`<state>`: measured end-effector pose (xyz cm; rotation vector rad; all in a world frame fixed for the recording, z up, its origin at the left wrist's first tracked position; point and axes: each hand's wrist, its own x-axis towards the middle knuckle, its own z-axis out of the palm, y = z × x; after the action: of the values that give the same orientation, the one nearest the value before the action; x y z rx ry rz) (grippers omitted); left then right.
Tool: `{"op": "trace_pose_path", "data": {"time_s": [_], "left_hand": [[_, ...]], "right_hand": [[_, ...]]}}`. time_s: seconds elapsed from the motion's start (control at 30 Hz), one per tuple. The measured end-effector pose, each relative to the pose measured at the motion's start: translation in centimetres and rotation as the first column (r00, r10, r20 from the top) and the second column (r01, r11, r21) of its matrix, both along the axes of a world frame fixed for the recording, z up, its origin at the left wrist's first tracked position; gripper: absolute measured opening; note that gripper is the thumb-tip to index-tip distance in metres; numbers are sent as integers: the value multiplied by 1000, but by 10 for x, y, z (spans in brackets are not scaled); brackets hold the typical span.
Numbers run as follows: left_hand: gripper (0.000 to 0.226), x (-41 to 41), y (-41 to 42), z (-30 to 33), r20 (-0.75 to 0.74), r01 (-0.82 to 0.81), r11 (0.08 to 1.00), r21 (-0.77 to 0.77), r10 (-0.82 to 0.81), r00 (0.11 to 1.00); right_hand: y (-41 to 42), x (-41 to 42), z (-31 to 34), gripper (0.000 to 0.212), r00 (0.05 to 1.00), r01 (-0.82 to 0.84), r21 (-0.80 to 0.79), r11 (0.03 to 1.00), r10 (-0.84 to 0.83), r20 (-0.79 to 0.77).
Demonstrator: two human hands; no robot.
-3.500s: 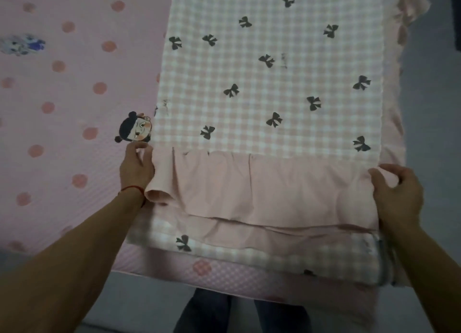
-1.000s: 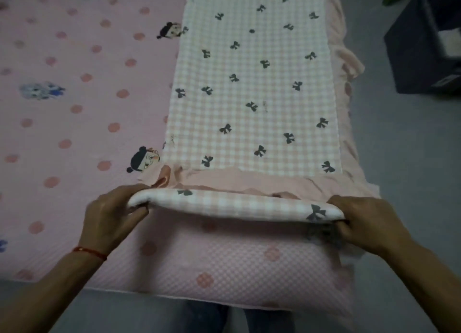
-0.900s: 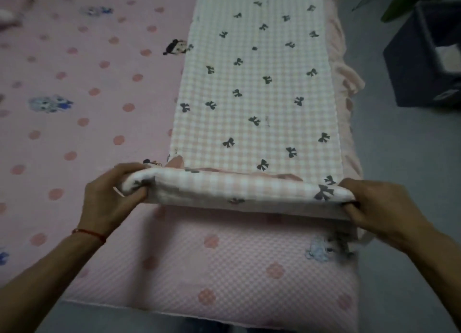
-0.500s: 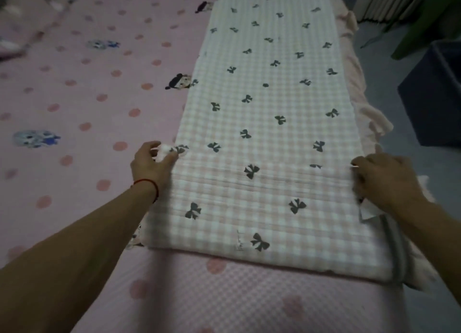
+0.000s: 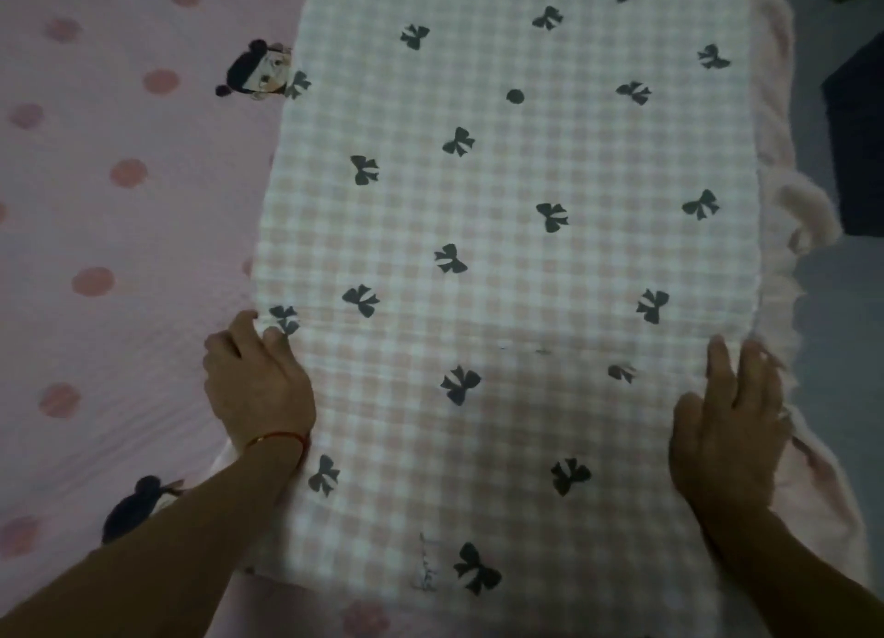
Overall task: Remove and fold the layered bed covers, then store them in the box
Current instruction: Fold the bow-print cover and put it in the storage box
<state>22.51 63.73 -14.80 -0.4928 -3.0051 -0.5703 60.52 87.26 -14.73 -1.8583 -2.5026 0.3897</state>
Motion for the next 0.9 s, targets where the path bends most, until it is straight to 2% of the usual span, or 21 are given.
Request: {"op": "trace_pose_path", "data": {"time_s": [0.1,0.33,0.47,0.53,0.63,0.7,0.73,0.77,0.83,0.9], "left_hand": [[40,0,1,3,21,-2,1000,-12,2,1000],[42,-1,6,7,-3,-18,997,-75,18,1000],[40,0,14,11,-11,-24,979,-203,22,1000],[38,4,19,17,-45,-38,953,-301,25,999],[43,23,28,28,-62,-167,913,-373,156,986],[57,61,37,43,-26,-308,858,-412,326,945],[63,82,47,46,19,-309,845,-437,352,936],[66,109,51,48,60,-284,857,-430,341,938],[66,152,69,54,161,-191,904,-382,269,950],[67,169,90,52,251,-199,929,-313,283,926]], "right_hand": [[3,1,-3,68,1000,1,-11,1000,-1,-9],[7,5,-8,70,997,-23,69,997,28,-78],[5,6,-4,70,988,-104,100,989,114,-102],[8,8,-4,70,990,-74,78,994,82,-112],[10,8,-3,70,992,-85,26,996,87,-93],[9,9,2,68,993,-108,-25,994,107,-50],[8,8,3,67,994,-109,-54,993,108,-34],[9,12,9,66,994,-108,-88,990,107,-13],[15,12,25,67,992,-124,-48,991,124,-6],[31,-8,52,74,964,-266,-9,964,266,14]]}}
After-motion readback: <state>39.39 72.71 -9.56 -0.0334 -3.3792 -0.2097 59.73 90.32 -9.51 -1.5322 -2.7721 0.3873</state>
